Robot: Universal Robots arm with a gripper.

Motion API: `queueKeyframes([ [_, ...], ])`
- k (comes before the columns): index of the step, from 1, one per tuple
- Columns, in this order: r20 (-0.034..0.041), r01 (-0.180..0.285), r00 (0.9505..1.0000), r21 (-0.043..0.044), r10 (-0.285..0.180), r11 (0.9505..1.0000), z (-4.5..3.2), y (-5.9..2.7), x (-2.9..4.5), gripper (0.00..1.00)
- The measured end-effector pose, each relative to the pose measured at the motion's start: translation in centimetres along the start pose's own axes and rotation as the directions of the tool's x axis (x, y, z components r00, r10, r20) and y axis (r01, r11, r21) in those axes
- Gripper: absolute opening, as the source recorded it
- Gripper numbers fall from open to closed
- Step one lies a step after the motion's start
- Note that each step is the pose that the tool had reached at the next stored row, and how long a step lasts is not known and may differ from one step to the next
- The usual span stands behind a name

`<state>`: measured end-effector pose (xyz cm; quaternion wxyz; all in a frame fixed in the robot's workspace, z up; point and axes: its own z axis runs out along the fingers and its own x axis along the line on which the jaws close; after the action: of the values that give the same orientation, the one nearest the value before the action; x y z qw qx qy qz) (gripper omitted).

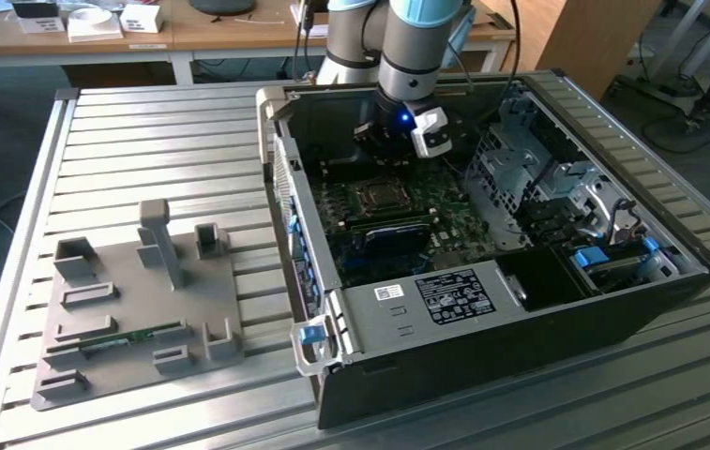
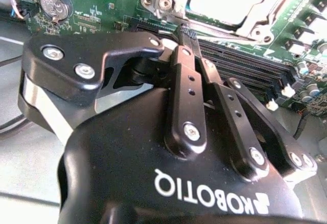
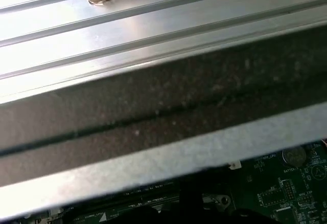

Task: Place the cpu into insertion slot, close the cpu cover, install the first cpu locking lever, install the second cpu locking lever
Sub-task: 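Install the first cpu locking lever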

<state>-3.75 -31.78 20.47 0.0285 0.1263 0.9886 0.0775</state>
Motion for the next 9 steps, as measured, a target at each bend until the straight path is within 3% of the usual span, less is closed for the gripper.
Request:
queueKeyframes([
  [9,0.0009,-0.005,1.0000,0.0004,0.005,1.0000,0.04,0.26,0.07,0.11],
])
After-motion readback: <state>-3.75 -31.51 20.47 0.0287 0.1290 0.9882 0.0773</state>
